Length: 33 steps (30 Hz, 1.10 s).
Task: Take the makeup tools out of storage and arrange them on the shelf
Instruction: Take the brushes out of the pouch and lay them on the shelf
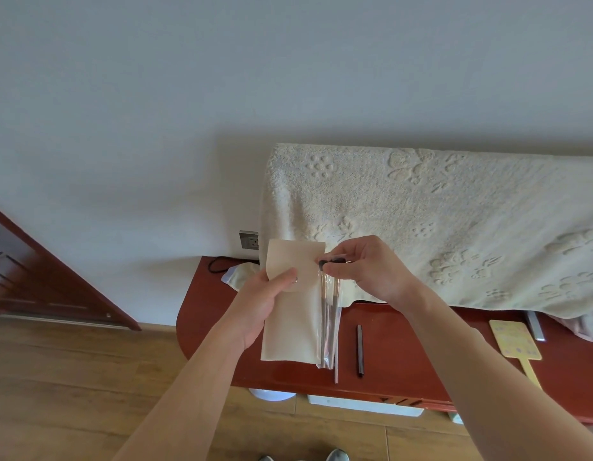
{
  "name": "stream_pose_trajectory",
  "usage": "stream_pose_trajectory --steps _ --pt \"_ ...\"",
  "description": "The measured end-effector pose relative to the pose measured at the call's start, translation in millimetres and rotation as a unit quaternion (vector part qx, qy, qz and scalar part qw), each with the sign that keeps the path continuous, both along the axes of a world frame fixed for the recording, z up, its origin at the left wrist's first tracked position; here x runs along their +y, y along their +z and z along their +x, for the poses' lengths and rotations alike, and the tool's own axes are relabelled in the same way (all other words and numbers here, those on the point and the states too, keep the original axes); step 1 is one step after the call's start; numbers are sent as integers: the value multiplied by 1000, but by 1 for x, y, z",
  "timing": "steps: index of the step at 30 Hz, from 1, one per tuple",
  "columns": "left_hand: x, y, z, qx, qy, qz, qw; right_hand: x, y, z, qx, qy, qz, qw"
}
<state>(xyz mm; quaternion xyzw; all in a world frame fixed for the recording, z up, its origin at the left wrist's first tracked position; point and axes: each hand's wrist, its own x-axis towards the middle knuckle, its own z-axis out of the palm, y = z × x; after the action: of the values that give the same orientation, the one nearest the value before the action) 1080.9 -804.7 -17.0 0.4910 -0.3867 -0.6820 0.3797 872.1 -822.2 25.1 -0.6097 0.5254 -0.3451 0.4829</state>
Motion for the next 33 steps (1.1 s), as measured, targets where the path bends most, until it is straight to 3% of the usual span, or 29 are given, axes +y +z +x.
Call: stream_pose_trajectory --steps 24,33 --pt "-13 -16 -5 -49 68 -50 995 -9 -18 -5 -23 -9 29 999" --pt "-14 -31 -6 -61 71 -48 994 0 -29 -34 15 -50 59 997"
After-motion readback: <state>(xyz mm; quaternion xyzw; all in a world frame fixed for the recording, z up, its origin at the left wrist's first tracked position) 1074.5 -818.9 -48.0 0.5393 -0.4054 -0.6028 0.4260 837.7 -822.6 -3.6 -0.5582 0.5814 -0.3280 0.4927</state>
